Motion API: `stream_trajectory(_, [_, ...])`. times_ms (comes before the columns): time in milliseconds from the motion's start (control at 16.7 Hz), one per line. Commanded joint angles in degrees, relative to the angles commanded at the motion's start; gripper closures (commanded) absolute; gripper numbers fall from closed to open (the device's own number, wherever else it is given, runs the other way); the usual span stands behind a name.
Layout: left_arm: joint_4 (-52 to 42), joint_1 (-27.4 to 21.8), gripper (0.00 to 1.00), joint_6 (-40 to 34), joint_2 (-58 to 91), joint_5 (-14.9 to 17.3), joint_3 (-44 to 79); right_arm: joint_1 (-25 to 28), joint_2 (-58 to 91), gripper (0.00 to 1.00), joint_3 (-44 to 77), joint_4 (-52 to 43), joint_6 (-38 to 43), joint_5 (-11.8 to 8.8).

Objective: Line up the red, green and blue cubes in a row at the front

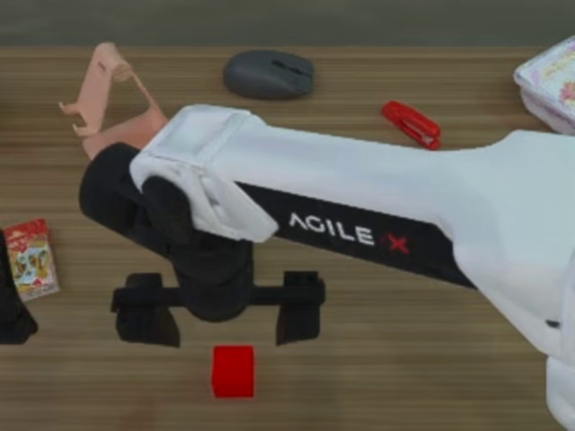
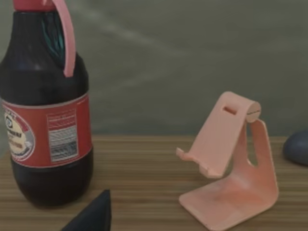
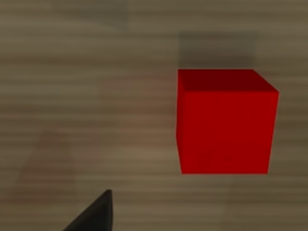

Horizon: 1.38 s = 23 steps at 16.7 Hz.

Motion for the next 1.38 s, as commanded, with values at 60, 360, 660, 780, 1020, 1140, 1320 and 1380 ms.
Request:
stream_trajectory(60, [0.0,0.0,0.0,0.0,0.0,0.0,0.0,-0.34,0.2,0.0,-0.11,0.14,0.0,0.0])
stream_trajectory(360, [-3.19,-1.49,0.0,1.79,4.89,0.11,4.8,-2.93,-5.56,0.0,-4.85,3.26,-3.28,1.83])
stream_trajectory(660, [-13.05,-5.69,0.0,7.27,22.65,0.08,20.42,-11.47,-26.14,0.0,-20.57,13.0,-12.87,5.79])
stream_trajectory(780, [-18.31,-7.86,0.0,10.14,33.41,0.03,28.55,-16.15,-37.65,0.0,-29.58,18.08,-17.85,7.09])
stream_trajectory(1020, [-29.73,-12.53,0.0,16.28,57.69,-0.03,45.53,-26.93,-63.42,0.0,-51.2,29.46,-29.05,8.48])
stream_trajectory(1140, [-35.69,-14.95,0.0,19.44,70.07,-0.04,54.15,-32.59,-76.56,0.0,-62.79,35.5,-34.84,8.44])
stream_trajectory(1320, [-43.98,-18.34,0.0,23.82,86.74,-0.02,66.1,-40.56,-94.47,0.0,-79.28,44.58,-42.93,7.38])
stream_trajectory(1380, [-46.6,-19.43,0.0,25.21,91.78,0.0,69.96,-42.96,-99.69,0.0,-84.27,47.55,-45.35,6.77])
